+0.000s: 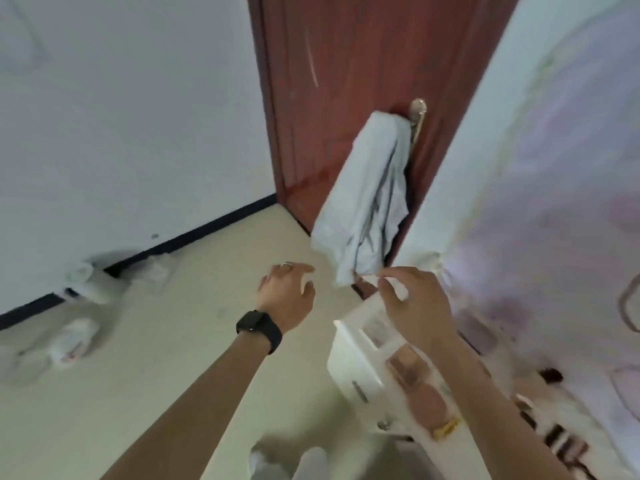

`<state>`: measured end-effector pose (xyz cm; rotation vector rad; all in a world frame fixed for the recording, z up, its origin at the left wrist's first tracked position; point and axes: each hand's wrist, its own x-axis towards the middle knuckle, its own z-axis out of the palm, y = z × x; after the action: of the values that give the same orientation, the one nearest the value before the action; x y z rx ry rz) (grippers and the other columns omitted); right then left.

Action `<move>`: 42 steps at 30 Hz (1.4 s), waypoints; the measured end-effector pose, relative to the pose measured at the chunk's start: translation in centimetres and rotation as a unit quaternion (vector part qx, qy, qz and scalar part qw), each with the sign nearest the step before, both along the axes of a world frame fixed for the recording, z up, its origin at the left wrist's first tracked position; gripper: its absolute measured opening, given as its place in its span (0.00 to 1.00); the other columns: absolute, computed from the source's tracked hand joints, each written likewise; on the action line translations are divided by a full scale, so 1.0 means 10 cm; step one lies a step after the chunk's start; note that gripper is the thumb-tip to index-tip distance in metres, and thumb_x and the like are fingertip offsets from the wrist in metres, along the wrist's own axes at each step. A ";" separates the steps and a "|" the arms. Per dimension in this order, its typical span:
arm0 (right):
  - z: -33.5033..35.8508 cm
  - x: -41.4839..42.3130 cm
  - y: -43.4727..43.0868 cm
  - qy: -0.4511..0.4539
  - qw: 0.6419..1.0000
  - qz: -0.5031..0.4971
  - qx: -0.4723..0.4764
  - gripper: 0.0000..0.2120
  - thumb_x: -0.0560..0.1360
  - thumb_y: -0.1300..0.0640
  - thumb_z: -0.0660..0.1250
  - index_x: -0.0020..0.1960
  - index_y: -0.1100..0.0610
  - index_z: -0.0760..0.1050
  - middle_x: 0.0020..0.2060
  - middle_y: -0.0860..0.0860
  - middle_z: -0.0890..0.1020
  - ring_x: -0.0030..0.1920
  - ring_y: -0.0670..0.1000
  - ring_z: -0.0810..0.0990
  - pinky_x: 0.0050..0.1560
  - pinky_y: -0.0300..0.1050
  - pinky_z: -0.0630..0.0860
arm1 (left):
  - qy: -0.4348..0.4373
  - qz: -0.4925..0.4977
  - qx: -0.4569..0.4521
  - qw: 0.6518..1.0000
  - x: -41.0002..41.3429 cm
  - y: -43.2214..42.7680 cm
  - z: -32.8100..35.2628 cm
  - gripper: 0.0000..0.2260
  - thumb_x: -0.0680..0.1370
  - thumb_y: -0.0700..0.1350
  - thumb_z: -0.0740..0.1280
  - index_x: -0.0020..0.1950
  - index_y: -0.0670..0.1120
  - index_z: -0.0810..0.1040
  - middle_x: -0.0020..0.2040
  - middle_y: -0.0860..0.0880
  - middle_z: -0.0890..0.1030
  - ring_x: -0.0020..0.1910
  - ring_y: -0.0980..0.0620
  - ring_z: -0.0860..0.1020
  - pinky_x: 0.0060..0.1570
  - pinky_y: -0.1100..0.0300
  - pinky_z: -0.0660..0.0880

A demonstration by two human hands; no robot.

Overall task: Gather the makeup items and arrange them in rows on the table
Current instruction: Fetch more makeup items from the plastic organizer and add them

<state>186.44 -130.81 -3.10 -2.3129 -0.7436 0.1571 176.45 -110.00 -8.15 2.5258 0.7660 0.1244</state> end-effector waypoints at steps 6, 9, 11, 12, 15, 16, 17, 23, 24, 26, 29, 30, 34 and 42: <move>0.09 -0.85 2.22 -0.069 0.965 0.253 0.001 0.10 0.76 0.61 0.72 0.57 0.57 0.84 0.52 0.51 0.87 0.54 0.55 0.84 0.59 0.50 0.78 | 0.013 0.208 0.011 0.978 -1.68 1.74 0.12 0.16 0.80 0.49 0.61 0.68 0.54 0.75 0.68 0.50 0.76 0.69 0.48 0.69 0.66 0.53 0.66; 0.18 -1.41 3.10 -0.066 0.938 0.339 -0.008 0.10 0.77 0.58 0.70 0.58 0.54 0.84 0.54 0.50 0.86 0.58 0.56 0.81 0.63 0.48 0.75 | 0.006 0.311 0.026 0.950 -2.53 2.27 0.27 0.16 0.80 0.50 0.61 0.68 0.55 0.75 0.67 0.50 0.76 0.68 0.47 0.70 0.65 0.51 0.69; 0.25 -1.80 3.60 -0.076 0.915 0.395 -0.013 0.10 0.78 0.57 0.70 0.58 0.52 0.84 0.55 0.49 0.85 0.59 0.56 0.79 0.62 0.42 0.70 | -0.002 0.371 0.032 0.928 -3.04 2.51 0.37 0.17 0.80 0.49 0.61 0.68 0.54 0.75 0.67 0.49 0.77 0.68 0.46 0.70 0.65 0.50 0.69; 0.28 -1.99 3.82 -0.078 0.902 0.424 -0.016 0.10 0.78 0.56 0.69 0.58 0.51 0.83 0.55 0.48 0.85 0.59 0.56 0.79 0.61 0.41 0.68 | -0.006 0.401 0.034 0.916 -3.28 2.59 0.40 0.17 0.79 0.49 0.61 0.68 0.54 0.75 0.66 0.49 0.77 0.68 0.46 0.70 0.65 0.50 0.68; 0.32 -2.50 4.38 -0.078 0.867 0.493 -0.008 0.11 0.79 0.54 0.67 0.59 0.50 0.83 0.55 0.48 0.85 0.58 0.56 0.78 0.60 0.43 0.70 | -0.011 0.477 0.041 0.878 -3.90 2.75 0.47 0.16 0.79 0.50 0.62 0.67 0.55 0.76 0.65 0.49 0.77 0.67 0.46 0.70 0.63 0.52 0.67; 0.32 -2.73 4.58 -0.077 0.850 0.521 0.000 0.11 0.79 0.54 0.67 0.59 0.50 0.83 0.55 0.49 0.85 0.57 0.56 0.78 0.59 0.43 0.70 | -0.009 0.507 0.043 0.861 -4.15 2.77 0.48 0.15 0.80 0.50 0.61 0.66 0.55 0.76 0.65 0.49 0.77 0.67 0.47 0.71 0.62 0.52 0.67; 0.32 -2.96 4.76 -0.075 0.833 0.549 0.004 0.11 0.79 0.53 0.67 0.59 0.50 0.83 0.55 0.49 0.85 0.56 0.56 0.78 0.58 0.43 0.69 | -0.007 0.537 0.043 0.843 -4.38 2.78 0.49 0.15 0.80 0.50 0.61 0.66 0.55 0.76 0.65 0.49 0.77 0.67 0.47 0.71 0.62 0.52 0.67; 0.30 -4.19 5.69 -0.051 0.733 0.677 0.026 0.11 0.78 0.53 0.68 0.59 0.48 0.83 0.56 0.48 0.84 0.56 0.53 0.76 0.57 0.39 0.66 | 0.019 0.675 0.044 0.736 -5.54 2.75 0.52 0.16 0.80 0.50 0.62 0.67 0.55 0.75 0.66 0.49 0.77 0.68 0.47 0.70 0.63 0.53 0.66; 0.31 -4.38 5.82 -0.050 0.716 0.696 0.030 0.11 0.78 0.53 0.68 0.59 0.49 0.83 0.56 0.48 0.84 0.57 0.54 0.76 0.58 0.40 0.67 | 0.024 0.697 0.046 0.715 -5.70 2.75 0.54 0.16 0.80 0.50 0.62 0.67 0.55 0.75 0.66 0.49 0.77 0.68 0.47 0.70 0.63 0.53 0.66; 0.35 -4.73 6.07 -0.053 0.677 0.733 0.032 0.11 0.78 0.53 0.67 0.59 0.49 0.82 0.57 0.48 0.84 0.57 0.55 0.76 0.60 0.43 0.68 | 0.030 0.741 0.049 0.669 -5.99 2.73 0.60 0.16 0.80 0.50 0.62 0.67 0.55 0.75 0.66 0.49 0.77 0.68 0.47 0.70 0.62 0.54 0.66; 0.42 -5.22 6.37 -0.055 0.624 0.779 0.037 0.11 0.79 0.52 0.67 0.60 0.48 0.82 0.57 0.48 0.84 0.58 0.54 0.76 0.62 0.45 0.70 | 0.041 0.788 0.059 0.611 -6.34 2.70 0.71 0.15 0.81 0.51 0.62 0.68 0.56 0.75 0.67 0.50 0.76 0.69 0.48 0.69 0.64 0.53 0.66; 0.45 -5.39 6.46 -0.056 0.607 0.792 0.038 0.11 0.79 0.52 0.67 0.60 0.48 0.82 0.57 0.48 0.84 0.59 0.55 0.76 0.63 0.48 0.71 | 0.040 0.802 0.062 0.593 -6.45 2.69 0.74 0.15 0.81 0.51 0.62 0.68 0.56 0.75 0.66 0.50 0.76 0.69 0.49 0.69 0.64 0.53 0.67; 0.61 -6.07 6.71 -0.039 0.549 0.833 0.062 0.11 0.79 0.53 0.68 0.60 0.49 0.82 0.57 0.49 0.84 0.60 0.55 0.76 0.63 0.48 0.70 | 0.038 0.845 0.078 0.527 -6.89 2.63 0.88 0.15 0.80 0.50 0.62 0.67 0.56 0.76 0.65 0.50 0.77 0.68 0.49 0.70 0.63 0.52 0.69; 0.80 -7.68 7.09 -0.046 0.469 0.876 0.100 0.12 0.79 0.51 0.67 0.62 0.48 0.81 0.60 0.49 0.83 0.63 0.55 0.76 0.66 0.50 0.70 | 0.040 0.885 0.125 0.446 -8.06 2.70 1.01 0.15 0.79 0.49 0.64 0.65 0.55 0.77 0.64 0.50 0.78 0.67 0.48 0.71 0.60 0.52 0.72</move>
<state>109.63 -59.88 4.85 -0.3819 -2.6408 0.7385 95.84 -83.05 1.96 0.6441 3.0968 0.7729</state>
